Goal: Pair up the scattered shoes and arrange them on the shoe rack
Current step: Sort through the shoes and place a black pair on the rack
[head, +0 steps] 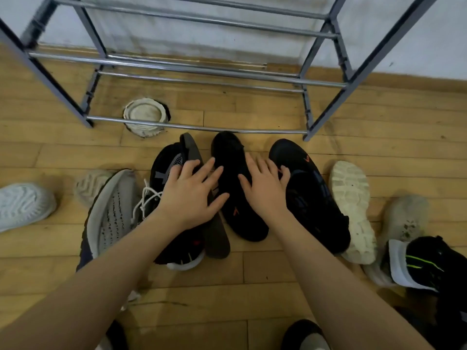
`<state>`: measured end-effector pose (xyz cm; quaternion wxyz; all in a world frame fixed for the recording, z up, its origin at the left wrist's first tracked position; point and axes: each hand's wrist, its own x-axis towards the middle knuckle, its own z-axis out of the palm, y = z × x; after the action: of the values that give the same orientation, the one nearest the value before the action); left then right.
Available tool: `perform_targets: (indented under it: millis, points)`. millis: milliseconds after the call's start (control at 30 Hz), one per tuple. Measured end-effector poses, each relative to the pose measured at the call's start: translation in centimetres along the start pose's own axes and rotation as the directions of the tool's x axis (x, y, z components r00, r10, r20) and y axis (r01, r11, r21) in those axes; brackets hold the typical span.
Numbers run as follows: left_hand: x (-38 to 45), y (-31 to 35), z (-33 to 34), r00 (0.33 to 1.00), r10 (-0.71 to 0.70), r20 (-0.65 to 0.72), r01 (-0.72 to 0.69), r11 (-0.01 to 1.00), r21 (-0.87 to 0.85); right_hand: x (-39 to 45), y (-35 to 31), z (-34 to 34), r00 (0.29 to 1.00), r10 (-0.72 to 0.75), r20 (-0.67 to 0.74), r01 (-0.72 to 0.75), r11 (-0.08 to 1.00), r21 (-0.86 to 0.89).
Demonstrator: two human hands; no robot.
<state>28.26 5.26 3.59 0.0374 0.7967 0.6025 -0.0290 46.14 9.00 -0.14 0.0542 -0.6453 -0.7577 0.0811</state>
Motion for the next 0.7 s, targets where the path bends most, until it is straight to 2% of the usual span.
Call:
perform_targets:
  millis: [100, 233, 333, 400, 533, 633, 700]
  points:
    - [1.9, -0.9, -0.1, 0.999, 0.031, -0.018, -0.030, 0.999, 0.023, 1.2, -0.5, 0.8, 0.997, 0.000, 0.078, 0.000, 1.000, -0.007]
    - [2.0, -2.2, 0.6, 0.997, 0.056, -0.054, -0.058, 0.998, -0.021, 0.8, -0.8, 2.0, 0.994, 0.033, 0.107, -0.037, 0.999, 0.037]
    - [1.3, -3.5, 0.2, 0.985, 0.030, -0.172, -0.040, 0.998, -0.056, -0.4, -1.2, 2.6, 1.000, 0.006, 0.030, -0.010, 0.992, 0.129]
    - [1.3, -4.7, -0.2, 0.972, 0.048, -0.232, -0.059, 0.998, -0.039, -0.6, -1.5, 2.6, 0.998, 0.056, -0.039, -0.045, 0.971, 0.235]
    - [2.2, -4.4, -0.7, 0.991, 0.063, -0.121, -0.052, 0.994, 0.094, -0.9, -2.3, 3.0, 0.983, 0.127, -0.135, -0.069, 0.926, 0.372]
    - [4.0, -2.6, -1.6, 0.998, 0.032, -0.048, -0.021, 0.979, 0.204, -1.1, -2.2, 3.5, 0.977, 0.137, -0.164, -0.068, 0.927, 0.368]
    - [5.8, -1.9, -1.3, 0.997, 0.070, -0.022, -0.062, 0.966, 0.249, -1.0, -1.9, 3.7, 0.978, 0.128, -0.167, -0.063, 0.935, 0.348]
